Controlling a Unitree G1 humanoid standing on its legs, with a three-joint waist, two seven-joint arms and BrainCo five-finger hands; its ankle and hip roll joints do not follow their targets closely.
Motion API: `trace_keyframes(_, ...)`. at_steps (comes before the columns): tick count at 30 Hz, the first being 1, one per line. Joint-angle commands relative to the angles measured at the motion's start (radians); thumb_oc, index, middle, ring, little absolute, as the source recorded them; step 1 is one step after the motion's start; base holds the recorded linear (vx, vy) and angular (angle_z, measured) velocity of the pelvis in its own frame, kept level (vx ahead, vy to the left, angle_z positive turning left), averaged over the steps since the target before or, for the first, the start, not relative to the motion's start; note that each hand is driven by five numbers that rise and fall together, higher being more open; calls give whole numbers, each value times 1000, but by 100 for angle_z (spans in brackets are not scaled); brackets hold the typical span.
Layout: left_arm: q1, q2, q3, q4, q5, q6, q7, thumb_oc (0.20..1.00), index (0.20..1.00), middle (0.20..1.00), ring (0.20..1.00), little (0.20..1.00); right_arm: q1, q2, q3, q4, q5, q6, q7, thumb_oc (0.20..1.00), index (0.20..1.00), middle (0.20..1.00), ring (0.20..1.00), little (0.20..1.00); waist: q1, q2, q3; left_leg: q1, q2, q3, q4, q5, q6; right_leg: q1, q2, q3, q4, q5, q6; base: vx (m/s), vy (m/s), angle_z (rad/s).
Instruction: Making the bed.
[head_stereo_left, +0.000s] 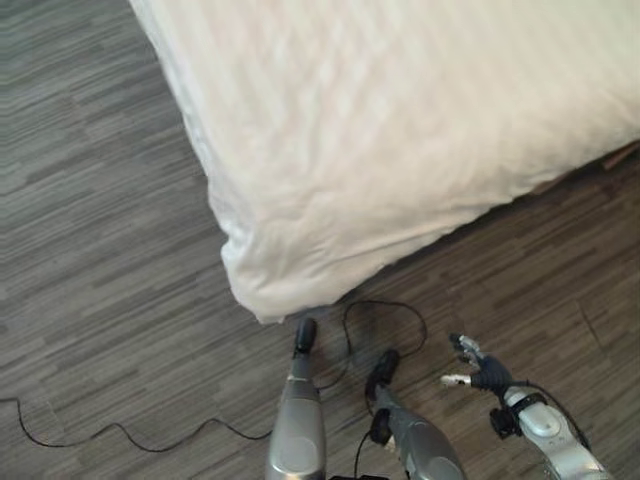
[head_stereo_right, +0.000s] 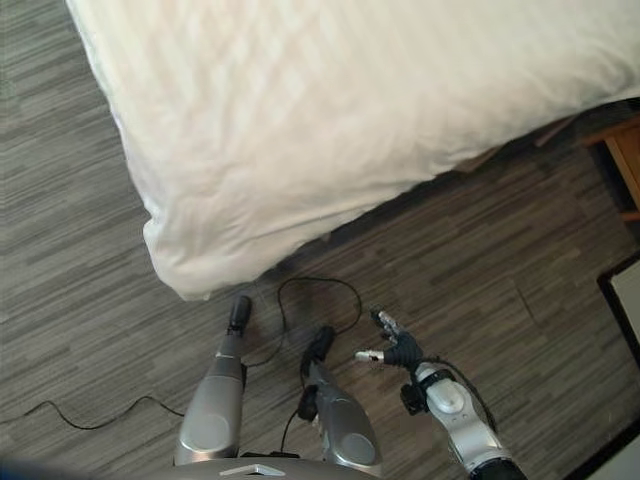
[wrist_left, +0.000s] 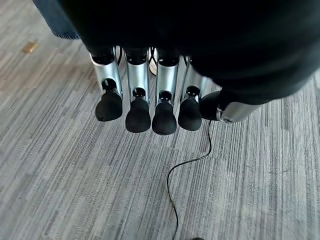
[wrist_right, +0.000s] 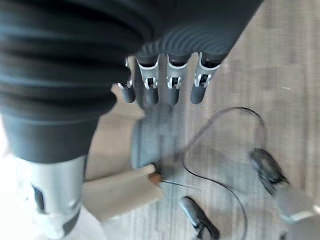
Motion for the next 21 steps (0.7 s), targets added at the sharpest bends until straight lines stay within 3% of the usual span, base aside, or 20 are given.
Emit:
trace_keyframes(1, -101, 43, 39, 0, -95, -39, -11, 200, 200, 200, 200, 200, 36, -1, 13, -56, -32, -16, 2, 1000, 1000, 1000, 1000, 1000, -14, -42, -38, 6, -23, 17, 14, 19, 28, 8, -44, 49, 108, -29, 42, 4, -23, 4)
trace_keyframes(4, -113, 66, 92, -24, -178, -70, -2, 200, 200, 200, 200, 200, 42, 4, 8, -31, -36, -16, -2, 1000, 1000, 1000, 1000, 1000, -13, -38, -48, 15, -24, 14, 13, 18, 26, 16, -44, 50, 106, -31, 42, 12, -9, 1)
trace_keyframes(5, -121, 81, 156, -96, -324, -115, -17, 200, 200, 200, 200, 200, 43, 10, 6, -11, -42, -15, -6, 1000, 1000, 1000, 1000, 1000, -5, -30, -59, 32, -26, 11, 10, 10, 24, 35, -45, 49, 106, -39, 42, 20, -11, -3)
trace_keyframes(9, -141, 124, 255, -187, -461, -170, -19, 200, 200, 200, 200, 200, 34, 11, -9, 16, -56, -17, -10, 1000, 1000, 1000, 1000, 1000, 2, -14, -94, 49, -33, 4, 7, 8, 25, 58, -51, 41, 100, -40, 44, 42, 0, 1)
trace_keyframes(10, -151, 123, 294, -311, -531, -226, -23, 200, 200, 200, 200, 200, 25, 12, -18, 42, -66, -21, -14, 1000, 1000, 1000, 1000, 1000, 9, -2, -117, 74, -40, 1, 6, -3, 24, 84, -55, 36, 98, -48, 46, 46, 16, 3)
trace_keyframes(12, -139, 120, 311, -399, -552, -250, -27, 200, 200, 200, 200, 200, 22, 5, -34, 37, -79, -24, -9, 1000, 1000, 1000, 1000, 1000, 13, 10, -134, 90, -45, 0, 5, -7, 25, 101, -60, 30, 95, -51, 47, 38, 30, 5)
trace_keyframes(16, -120, 102, 255, -611, -492, -283, -22, 200, 200, 200, 200, 200, 20, -7, -53, 47, -87, -30, -4, 1000, 1000, 1000, 1000, 1000, 11, 31, -161, 105, -50, -6, 6, -5, 28, 121, -66, 22, 91, -48, 46, 5, 43, 9)
trace_keyframes(17, -114, 110, 230, -613, -457, -275, -33, 200, 200, 200, 200, 200, 16, -13, -59, 47, -88, -31, 3, 1000, 1000, 1000, 1000, 1000, 7, 37, -169, 111, -53, -6, 6, -5, 28, 128, -66, 21, 90, -49, 45, -12, 41, 15)
trace_keyframes(18, -86, 106, 174, -737, -418, -269, -55, 200, 200, 200, 200, 200, 14, -23, -69, 51, -97, -33, 10, 1000, 1000, 1000, 1000, 1000, 0, 46, -179, 117, -55, -9, 6, -4, 29, 134, -68, 21, 88, -49, 45, -22, 58, 9)
trace_keyframes(21, -76, 114, 112, -748, -363, -238, -85, 200, 200, 200, 200, 200, 9, -41, -76, 54, -107, -29, 26, 1000, 1000, 1000, 1000, 1000, -12, 59, -186, 124, -55, -7, 7, -3, 30, 138, -69, 24, 85, -47, 44, -17, 41, 3)
